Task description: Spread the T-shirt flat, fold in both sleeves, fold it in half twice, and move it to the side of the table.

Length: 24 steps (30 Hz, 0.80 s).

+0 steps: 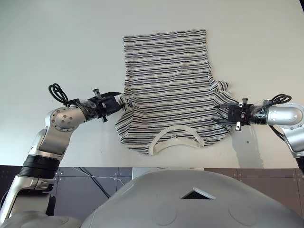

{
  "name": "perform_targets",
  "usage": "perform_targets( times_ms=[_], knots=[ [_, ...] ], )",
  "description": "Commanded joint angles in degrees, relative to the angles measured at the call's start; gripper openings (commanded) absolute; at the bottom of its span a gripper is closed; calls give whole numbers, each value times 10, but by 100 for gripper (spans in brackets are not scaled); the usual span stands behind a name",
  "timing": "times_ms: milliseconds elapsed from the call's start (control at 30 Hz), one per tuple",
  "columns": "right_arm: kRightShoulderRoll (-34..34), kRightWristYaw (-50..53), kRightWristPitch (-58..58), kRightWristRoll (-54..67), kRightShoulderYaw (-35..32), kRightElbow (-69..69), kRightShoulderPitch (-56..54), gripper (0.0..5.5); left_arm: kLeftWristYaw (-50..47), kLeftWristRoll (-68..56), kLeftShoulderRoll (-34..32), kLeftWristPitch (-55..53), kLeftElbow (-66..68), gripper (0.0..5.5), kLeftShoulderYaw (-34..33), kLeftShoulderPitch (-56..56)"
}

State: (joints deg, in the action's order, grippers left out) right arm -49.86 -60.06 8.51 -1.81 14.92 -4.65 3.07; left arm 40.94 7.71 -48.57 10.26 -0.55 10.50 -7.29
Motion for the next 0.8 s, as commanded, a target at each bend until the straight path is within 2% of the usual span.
perform_targets(
  times_ms=[33, 100, 300, 467, 600, 800],
  knots=[
    [0, 1, -17, -27, 19, 6, 14, 216, -1, 61, -21, 42, 48, 188, 22, -6],
    [-2, 2, -17, -27, 18, 8, 15, 216, -9, 100, -36, 86, 92, 188, 36, 8],
    [-6, -2, -10, -39, 30, 20, 10, 216, -51, 204, -48, 262, 289, 188, 96, 158],
    [6, -5, -23, -21, 35, 0, -4, 216, -120, 286, -63, 418, 417, 188, 142, 260],
    [15, -15, -64, 33, 20, -38, -7, 216, -107, 202, -46, 465, 430, 188, 127, 270],
    [19, -13, -88, 60, -1, -47, -14, 216, -78, 84, -49, 423, 378, 188, 75, 229]
  ],
)
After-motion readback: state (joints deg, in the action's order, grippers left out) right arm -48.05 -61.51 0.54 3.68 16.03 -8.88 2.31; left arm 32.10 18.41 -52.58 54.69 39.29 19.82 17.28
